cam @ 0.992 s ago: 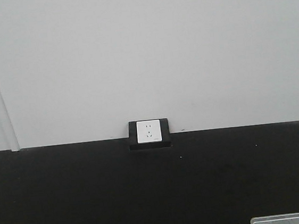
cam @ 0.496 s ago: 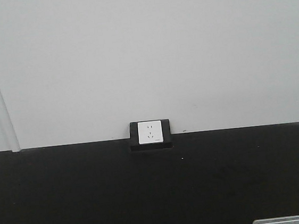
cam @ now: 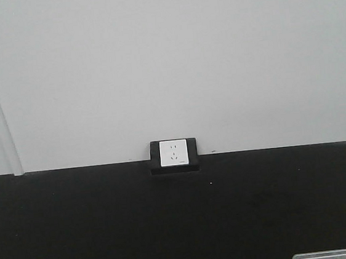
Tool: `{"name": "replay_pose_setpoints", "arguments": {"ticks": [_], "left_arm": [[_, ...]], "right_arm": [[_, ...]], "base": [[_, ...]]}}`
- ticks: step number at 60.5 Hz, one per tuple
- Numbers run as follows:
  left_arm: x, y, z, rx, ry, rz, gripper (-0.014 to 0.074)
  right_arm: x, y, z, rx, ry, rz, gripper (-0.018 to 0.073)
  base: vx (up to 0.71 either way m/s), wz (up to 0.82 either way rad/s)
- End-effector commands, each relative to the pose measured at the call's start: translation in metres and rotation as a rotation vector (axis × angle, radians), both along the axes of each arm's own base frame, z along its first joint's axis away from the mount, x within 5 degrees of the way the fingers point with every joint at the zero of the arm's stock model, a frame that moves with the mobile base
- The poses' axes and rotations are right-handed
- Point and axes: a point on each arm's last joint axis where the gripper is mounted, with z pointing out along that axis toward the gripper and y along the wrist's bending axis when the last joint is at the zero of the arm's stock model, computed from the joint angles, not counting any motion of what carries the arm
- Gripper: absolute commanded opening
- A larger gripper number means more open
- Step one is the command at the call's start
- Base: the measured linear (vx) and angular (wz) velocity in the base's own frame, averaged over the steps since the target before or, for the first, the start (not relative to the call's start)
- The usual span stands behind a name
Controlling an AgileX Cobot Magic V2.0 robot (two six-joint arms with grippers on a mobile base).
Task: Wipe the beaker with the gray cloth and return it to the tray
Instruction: 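Grasp the gray cloth with the left gripper and lift it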
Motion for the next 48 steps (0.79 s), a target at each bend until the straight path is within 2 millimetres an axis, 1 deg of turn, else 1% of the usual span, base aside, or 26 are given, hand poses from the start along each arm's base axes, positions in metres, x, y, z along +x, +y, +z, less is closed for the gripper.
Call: {"name": "replay_pose_setpoints", "arguments": {"ticks": [1, 8, 12, 18, 21, 22, 25, 26, 28, 29, 30, 31, 32, 34, 35, 36, 37, 38, 39, 40, 41, 42, 43, 44, 46, 48], "left_arm": [[-0.001, 0.0, 0.011, -0.03, -0.107, 0.001, -0.0006], [-0.001, 0.0, 0.017, -0.039, -0.167, 0.001, -0.0006], [-0.002, 0.001, 0.026, -0.057, -0.256, 0.002, -0.0006], [-0.006, 0.001, 0.044, -0.141, -0.398, -0.004, -0.0006], [-0.011, 0.002, 0.06, -0.22, -0.476, -0.016, -0.0006], [-0.011, 0.002, 0.062, -0.225, -0.482, -0.017, -0.0006], [-0.017, 0.004, 0.082, -0.237, -0.53, -0.022, -0.0006], [-0.019, 0.004, 0.089, -0.228, -0.538, -0.02, -0.0006], [-0.021, 0.004, 0.097, -0.212, -0.538, -0.017, -0.0006], [-0.022, 0.004, 0.107, -0.197, -0.551, -0.015, -0.0006], [-0.025, 0.005, 0.118, -0.187, -0.568, -0.013, -0.0006], [-0.026, 0.005, 0.124, -0.173, -0.563, -0.011, -0.0006], [-0.023, 0.004, 0.127, -0.157, -0.55, -0.008, -0.0006], [-0.026, 0.005, 0.145, -0.127, -0.565, -0.002, -0.0006], [-0.025, 0.005, 0.156, -0.109, -0.561, 0.001, -0.0006], [-0.022, 0.004, 0.16, -0.102, -0.546, 0.002, -0.0006], [-0.025, 0.005, 0.171, -0.09, -0.559, 0.004, -0.0006], [-0.019, 0.004, 0.181, -0.082, -0.539, 0.005, -0.0006], [-0.012, 0.002, 0.186, -0.061, -0.509, 0.007, -0.0006], [-0.012, 0.002, 0.193, -0.058, -0.511, 0.007, -0.0006], [-0.005, 0.001, 0.202, -0.046, -0.492, 0.008, -0.0006], [-0.001, 0.0, 0.207, -0.039, -0.479, 0.008, -0.0006], [0.002, 0.0, 0.209, -0.035, -0.472, 0.008, -0.0006], [0.007, -0.001, 0.213, -0.03, -0.457, 0.008, -0.0006], [0.025, -0.004, 0.221, -0.021, -0.408, 0.007, -0.0006], [0.036, -0.006, 0.228, -0.017, -0.389, 0.006, -0.0006]], "right_arm": [[0.0, 0.0, 0.004, -0.014, -0.09, -0.003, -0.0005], [-0.001, 0.0, 0.01, -0.005, -0.156, -0.004, -0.0005], [-0.001, 0.0, 0.015, -0.003, -0.211, -0.004, -0.0005], [-0.006, -0.001, 0.036, 0.059, -0.377, -0.003, -0.0005], [-0.01, -0.002, 0.05, 0.102, -0.445, -0.001, -0.0005], [-0.011, -0.002, 0.054, 0.109, -0.459, -0.001, -0.0005], [-0.017, -0.002, 0.073, 0.118, -0.502, 0.002, -0.0005], [-0.02, -0.002, 0.082, 0.112, -0.515, 0.003, -0.0005], [-0.023, -0.002, 0.095, 0.098, -0.522, 0.003, -0.0005], [-0.025, -0.002, 0.102, 0.091, -0.528, 0.003, -0.0005], [-0.028, -0.002, 0.113, 0.083, -0.541, 0.002, -0.0005], [-0.03, -0.002, 0.12, 0.068, -0.538, 0.0, -0.0005], [-0.032, -0.002, 0.132, 0.059, -0.549, -0.002, -0.0005], [-0.034, -0.002, 0.15, 0.036, -0.55, -0.005, -0.0005], [-0.035, -0.002, 0.157, 0.026, -0.549, -0.007, -0.0005], [-0.034, -0.002, 0.164, 0.019, -0.548, -0.008, -0.0005], [-0.034, -0.002, 0.171, 0.012, -0.547, -0.009, -0.0005], [-0.032, -0.002, 0.177, 0.005, -0.539, -0.01, -0.0005], [-0.031, -0.002, 0.183, -0.001, -0.536, -0.011, -0.0005], [-0.028, -0.001, 0.192, -0.011, -0.532, -0.013, -0.0005], [-0.026, -0.001, 0.197, -0.014, -0.529, -0.014, -0.0005], [-0.024, -0.001, 0.205, -0.02, -0.531, -0.015, -0.0005], [-0.018, -0.001, 0.209, -0.026, -0.516, -0.016, -0.0005], [-0.016, -0.001, 0.211, -0.027, -0.514, -0.016, -0.0005], [-0.007, -0.001, 0.219, -0.033, -0.498, -0.017, -0.0005], [0.003, 0.0, 0.226, -0.04, -0.48, -0.018, -0.0005]], "base": [[0.0, 0.0], [0.0, 0.0], [0.0, 0.0], [0.0, 0.0], [0.0, 0.0], [0.0, 0.0], [0.0, 0.0], [0.0, 0.0], [0.0, 0.0], [0.0, 0.0], [0.0, -0.01], [0.0, -0.01], [0.0, -0.01], [0.0, 0.0], [0.0, 0.0], [0.0, 0.0], [0.0, 0.0], [0.0, 0.0], [0.0, 0.0], [0.0, 0.0], [0.0, 0.0], [0.0, 0.0], [0.0, 0.0], [0.0, 0.0], [0.0, 0.0], [0.0, 0.0]]}}
